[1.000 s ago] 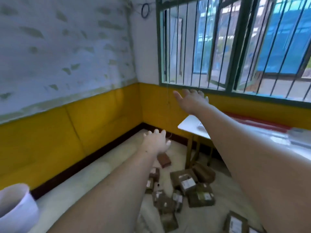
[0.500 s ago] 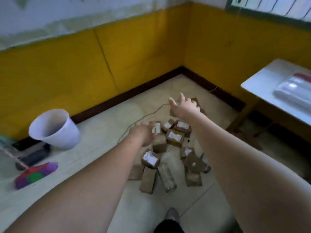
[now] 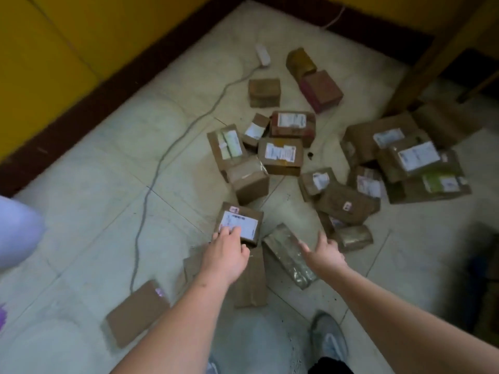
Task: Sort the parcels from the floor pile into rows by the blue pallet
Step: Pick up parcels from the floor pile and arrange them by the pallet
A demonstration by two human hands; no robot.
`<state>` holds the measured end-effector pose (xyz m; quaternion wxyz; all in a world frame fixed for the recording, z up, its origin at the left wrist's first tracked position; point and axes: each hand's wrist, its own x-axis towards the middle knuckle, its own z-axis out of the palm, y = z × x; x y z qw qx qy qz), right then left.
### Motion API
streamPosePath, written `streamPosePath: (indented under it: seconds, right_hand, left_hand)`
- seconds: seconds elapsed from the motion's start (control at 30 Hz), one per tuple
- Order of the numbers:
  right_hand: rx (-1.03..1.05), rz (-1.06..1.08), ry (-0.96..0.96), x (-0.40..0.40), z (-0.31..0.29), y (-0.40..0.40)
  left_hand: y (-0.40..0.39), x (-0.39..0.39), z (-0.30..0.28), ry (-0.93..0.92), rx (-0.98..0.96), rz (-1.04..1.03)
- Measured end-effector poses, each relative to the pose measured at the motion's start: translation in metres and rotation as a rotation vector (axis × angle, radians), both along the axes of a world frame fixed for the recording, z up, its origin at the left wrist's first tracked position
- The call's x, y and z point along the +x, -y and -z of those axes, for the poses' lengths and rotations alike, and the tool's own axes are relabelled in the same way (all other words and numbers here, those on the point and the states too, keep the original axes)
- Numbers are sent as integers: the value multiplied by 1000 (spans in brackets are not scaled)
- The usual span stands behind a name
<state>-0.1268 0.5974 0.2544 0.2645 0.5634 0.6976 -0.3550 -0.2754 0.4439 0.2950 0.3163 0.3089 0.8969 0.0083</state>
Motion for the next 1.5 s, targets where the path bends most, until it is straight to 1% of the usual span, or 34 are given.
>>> streamPosePath:
  seconds: [0.1,0.2,0.23,0.27,0.33,0.37,0.4,0.47,0.53,0.6,0.67,0.73,0.83,0.93,0.97,1.0,1.07,1.17,1.27,1.33,1.4,1.5]
  right_hand:
    - [-64,303,16,33,114,3]
    - [-66,641,-8,51,204,0]
    - [-136,758,-24,55,228,-2]
    - [-250,880,-72,58,245,-4]
    - [-529,1123,-240,68,268,-6]
    - [-588,1200,-305,74,274,-10]
    - [-581,1252,-343,80,274,-13]
    - [-473,1287,-369,91,255,-20]
    - [-394,1297,-404,99,217,-32]
    - [-351,1307,-449,101,162,-52]
    - [-323,1287,-509,97,86,-82]
    - [-276,1273,-574,95,-7,-114]
    - [-241,1252,-717,108,-163,-152]
    - [-202,1164,-914,134,-316,-174]
    - [-168,1133,-988,152,-376,-178]
    - [-128,1089,-1028,168,-420,-176]
    - [-41,988,-1058,198,-479,-166]
    - [62,992,-1089,266,-554,-133]
    - [163,1089,-1144,340,-616,-93]
    - [215,1148,-1184,386,-649,-69]
    - [292,1178,-1209,428,-684,-45]
    - [388,1192,-1157,492,-727,-9]
  left_hand:
    - [-29,10,110,49,92,54]
    - [-65,22,204,114,197,91]
    - [-76,24,231,131,204,94]
    - [-85,26,255,152,188,74]
    - [-98,31,288,205,115,-14]
    - [-102,32,297,223,73,-61]
    - [-105,34,297,229,41,-102]
    - [-110,39,285,273,57,-218]
    - [-122,44,243,336,127,-344]
    - [-141,43,189,331,193,-440]
    - [-171,40,110,299,233,-527]
    - [-203,41,14,299,270,-534]
    - [-237,39,-129,366,360,-494]
    - [-254,42,-270,552,511,-562]
    - [-249,58,-338,614,557,-517]
    - [-240,70,-383,670,566,-442]
    - [-227,103,-452,720,583,-389]
    - [-198,167,-527,898,581,-263]
    - [-193,227,-584,955,636,-141]
    - [-190,267,-614,987,659,-17]
    - [-180,314,-642,1055,664,41]
    - [-167,381,-674,1135,652,130]
